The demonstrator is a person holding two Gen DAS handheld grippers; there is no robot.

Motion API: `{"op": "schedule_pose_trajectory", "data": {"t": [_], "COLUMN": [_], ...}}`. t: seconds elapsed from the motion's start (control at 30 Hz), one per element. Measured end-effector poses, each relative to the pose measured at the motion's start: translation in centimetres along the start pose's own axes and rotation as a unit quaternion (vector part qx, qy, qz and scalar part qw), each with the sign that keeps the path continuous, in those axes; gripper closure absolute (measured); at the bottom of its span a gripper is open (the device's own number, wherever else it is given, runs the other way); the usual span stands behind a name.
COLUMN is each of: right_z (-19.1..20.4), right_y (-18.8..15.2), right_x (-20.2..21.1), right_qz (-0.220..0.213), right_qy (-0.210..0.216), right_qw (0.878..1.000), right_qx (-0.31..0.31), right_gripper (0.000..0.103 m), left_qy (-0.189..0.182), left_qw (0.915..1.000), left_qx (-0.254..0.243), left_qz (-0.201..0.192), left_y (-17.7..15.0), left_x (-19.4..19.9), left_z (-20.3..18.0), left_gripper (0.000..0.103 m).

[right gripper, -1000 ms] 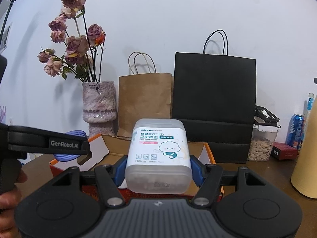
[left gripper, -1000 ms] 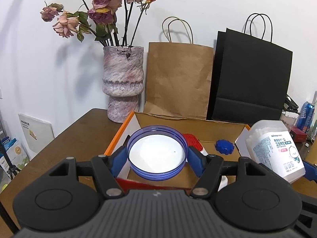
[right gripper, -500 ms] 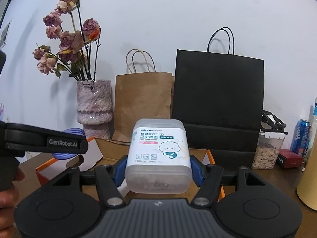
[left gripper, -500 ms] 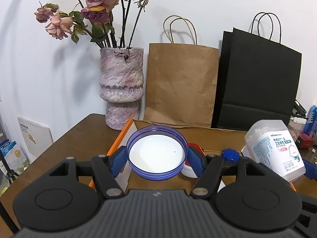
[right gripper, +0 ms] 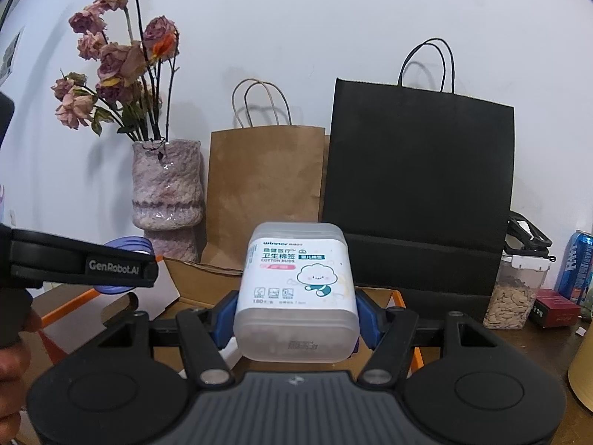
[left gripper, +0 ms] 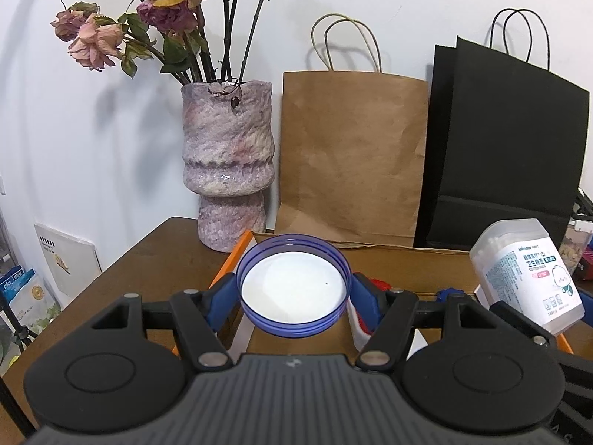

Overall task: Organize rigid objects
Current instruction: 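Carry the jar lid with the left tool while the right tool carries the swab container over the box, then open both tools to drop the jar lid and swab container into the box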

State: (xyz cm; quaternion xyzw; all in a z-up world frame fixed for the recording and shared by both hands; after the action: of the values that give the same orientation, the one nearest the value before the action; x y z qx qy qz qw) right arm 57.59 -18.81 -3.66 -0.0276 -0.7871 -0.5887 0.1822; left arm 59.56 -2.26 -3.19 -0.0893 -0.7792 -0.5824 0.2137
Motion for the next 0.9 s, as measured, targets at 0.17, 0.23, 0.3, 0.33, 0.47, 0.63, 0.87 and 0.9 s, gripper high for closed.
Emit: {"op": "schedule_pose_trajectory", "data": {"t": [0.17, 0.23, 0.3, 0.33, 0.47, 0.63, 0.87, 0.9], "right_z": [-0.2, -0.2, -0.2, -0.2, -0.3, -0.7, -1.2, -1.2], "right_y": [-0.2, -0.4, -0.6, -0.7, -0.9, -1.5, -1.5, -1.5], "right_x": [-1.1, -1.5, -1.9, -2.0, -2.4, -2.8, -2.6, -2.6], "right_qz": [0.009, 0.019, 0.022, 0.024, 0.036, 0.050, 0.048, 0.047], "right_qy": [0.003, 0.004, 0.006, 0.005, -0.001, -0.014, -0.025, -0.025], "right_qw": [1.000, 1.000, 1.000, 1.000, 0.999, 0.999, 0.999, 0.999], "right_qx": [0.001, 0.001, 0.003, 0.004, 0.008, 0.003, -0.004, -0.005], "right_gripper": [0.040, 0.040, 0.040, 0.040, 0.039, 0.001, 0.000, 0.000], "left_qy": [0.003, 0.004, 0.004, 0.005, 0.008, 0.017, 0.019, 0.018], "left_qw": [1.0000, 1.0000, 0.9999, 0.9999, 0.9998, 0.9997, 0.9998, 0.9998], "left_qx": [-0.004, -0.006, -0.010, -0.011, -0.014, -0.014, -0.007, -0.007], "left_qz": [0.001, 0.003, 0.003, 0.003, 0.006, -0.005, 0.002, 0.002], "left_y": [0.2, 0.2, 0.2, 0.2, 0.2, 0.4, 0.4, 0.4], "left_x": [-1.0, -1.3, -1.6, -1.7, -1.9, -1.6, -1.7, -1.7], "left_z": [0.0, 0.0, -0.1, -0.1, -0.1, 0.0, 0.2, 0.3], "left_gripper": [0.035, 0.035, 0.035, 0.035, 0.026, 0.000, 0.000, 0.000]}}
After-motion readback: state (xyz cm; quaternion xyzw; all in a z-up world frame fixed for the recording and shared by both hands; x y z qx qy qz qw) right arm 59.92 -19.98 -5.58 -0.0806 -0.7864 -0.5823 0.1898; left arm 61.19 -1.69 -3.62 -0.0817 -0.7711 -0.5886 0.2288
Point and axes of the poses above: each gripper's, at about its wrist camera, not at the fingertips, and x roughly against the way its jaws point, z to its left, y to its top, the point moved 8 cm from there along -x, roughly the way its jaws point, and after that the axes turned 13 degrees about x, right-handed, at the moved point
